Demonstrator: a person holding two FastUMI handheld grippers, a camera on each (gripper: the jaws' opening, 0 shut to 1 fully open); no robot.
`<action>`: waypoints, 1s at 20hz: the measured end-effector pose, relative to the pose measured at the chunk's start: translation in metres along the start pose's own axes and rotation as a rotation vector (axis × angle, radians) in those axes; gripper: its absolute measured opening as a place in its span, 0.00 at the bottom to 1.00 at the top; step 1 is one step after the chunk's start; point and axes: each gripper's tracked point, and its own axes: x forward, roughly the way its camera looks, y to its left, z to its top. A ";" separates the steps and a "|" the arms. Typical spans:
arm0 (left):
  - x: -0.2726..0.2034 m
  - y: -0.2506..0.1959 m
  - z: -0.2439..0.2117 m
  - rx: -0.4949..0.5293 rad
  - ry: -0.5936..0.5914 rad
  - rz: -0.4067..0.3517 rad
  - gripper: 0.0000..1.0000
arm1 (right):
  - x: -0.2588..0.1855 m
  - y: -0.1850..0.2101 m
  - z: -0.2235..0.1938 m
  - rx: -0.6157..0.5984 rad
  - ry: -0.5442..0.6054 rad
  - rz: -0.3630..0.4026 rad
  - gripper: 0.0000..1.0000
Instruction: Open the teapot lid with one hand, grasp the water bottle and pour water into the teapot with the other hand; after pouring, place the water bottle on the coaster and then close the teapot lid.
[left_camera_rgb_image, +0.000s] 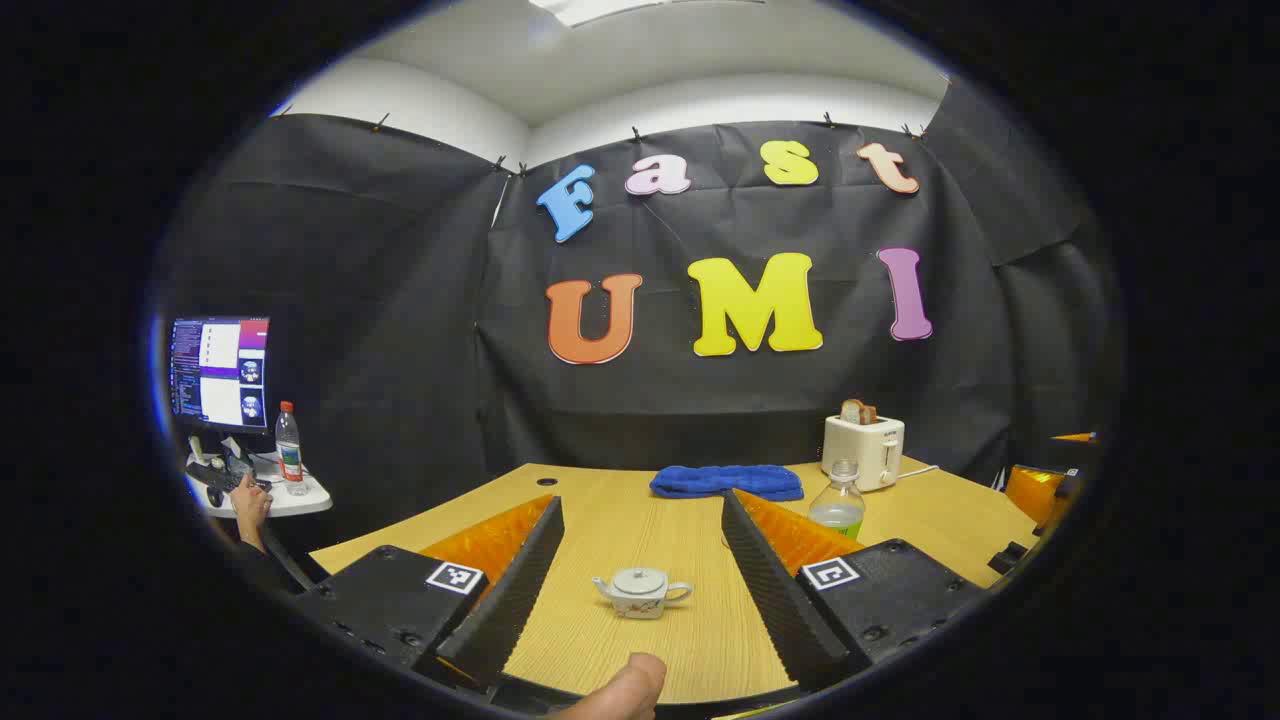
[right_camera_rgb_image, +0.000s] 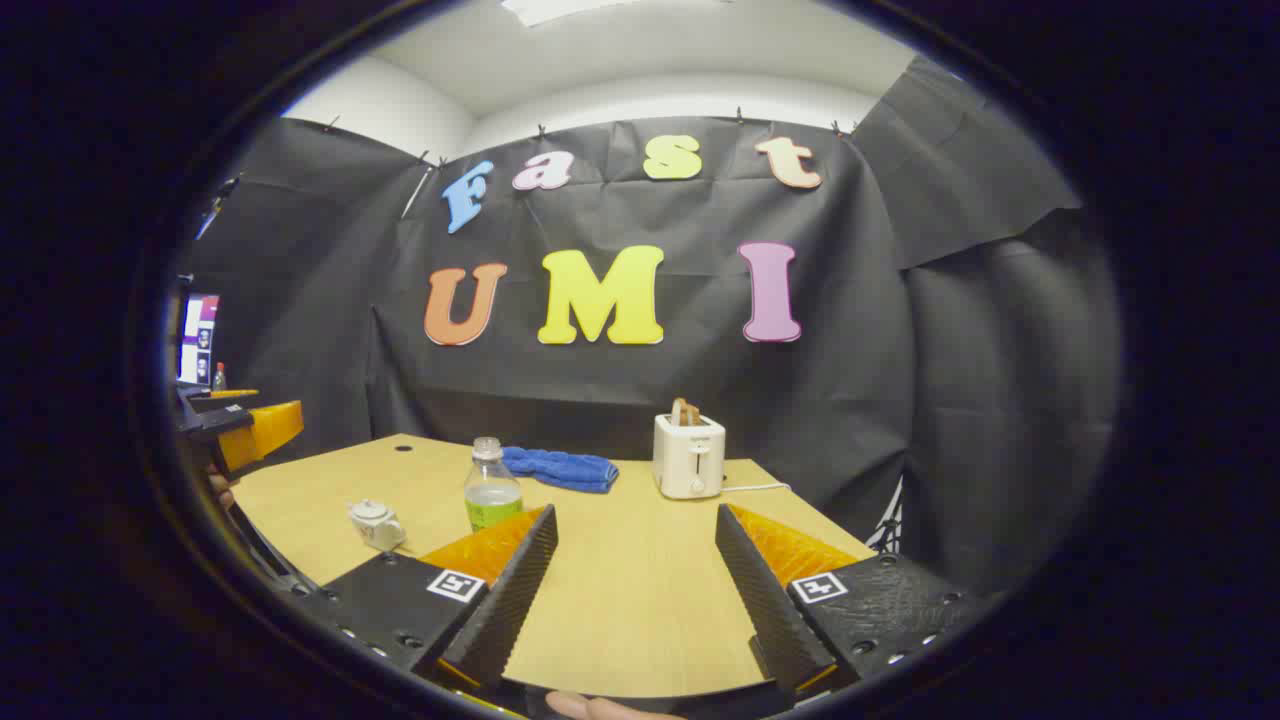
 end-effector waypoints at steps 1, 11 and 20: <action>0.001 0.001 -0.001 0.001 0.004 -0.001 0.99 | -0.001 0.001 0.001 -0.007 -0.004 0.002 0.95; 0.008 0.018 -0.007 -0.026 0.034 0.008 1.00 | 0.000 0.005 -0.001 -0.013 -0.006 0.016 0.95; 0.024 0.025 -0.023 -0.033 0.070 -0.022 1.00 | 0.006 0.002 -0.005 -0.016 0.003 0.003 0.93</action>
